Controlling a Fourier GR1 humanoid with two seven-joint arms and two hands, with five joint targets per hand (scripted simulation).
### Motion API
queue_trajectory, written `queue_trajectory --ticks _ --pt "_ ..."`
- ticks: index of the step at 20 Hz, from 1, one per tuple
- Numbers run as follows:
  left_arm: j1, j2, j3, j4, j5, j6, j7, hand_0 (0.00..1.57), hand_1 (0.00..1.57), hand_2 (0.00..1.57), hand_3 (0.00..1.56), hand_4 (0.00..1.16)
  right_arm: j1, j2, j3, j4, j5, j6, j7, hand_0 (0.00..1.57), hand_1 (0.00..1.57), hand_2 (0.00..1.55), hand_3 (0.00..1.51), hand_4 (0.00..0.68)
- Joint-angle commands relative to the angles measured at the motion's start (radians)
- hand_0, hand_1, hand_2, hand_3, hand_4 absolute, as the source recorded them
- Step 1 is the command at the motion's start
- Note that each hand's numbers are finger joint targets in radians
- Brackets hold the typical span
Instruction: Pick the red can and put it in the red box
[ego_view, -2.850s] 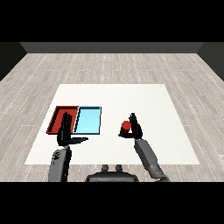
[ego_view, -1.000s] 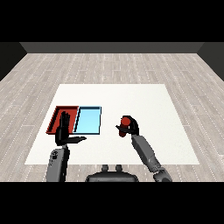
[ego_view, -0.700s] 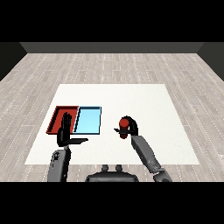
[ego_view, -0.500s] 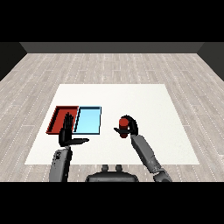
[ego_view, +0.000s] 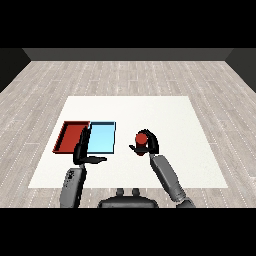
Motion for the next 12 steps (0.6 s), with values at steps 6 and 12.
queue_trajectory --ticks 6,12 --pt "-0.074 -0.026 -0.175 0.028 0.009 0.075 0.099 0.00 0.00 0.00 0.00 0.00 0.008 0.004 0.019 -0.089 -0.012 -0.009 0.027 1.43 1.43 1.44 1.42 0.649" --pt "-0.136 -0.027 -0.273 0.039 0.043 0.183 0.151 0.00 0.00 0.00 0.00 0.00 -0.056 0.004 -0.007 -0.066 -0.009 -0.008 0.040 1.42 1.42 1.44 1.42 0.662"
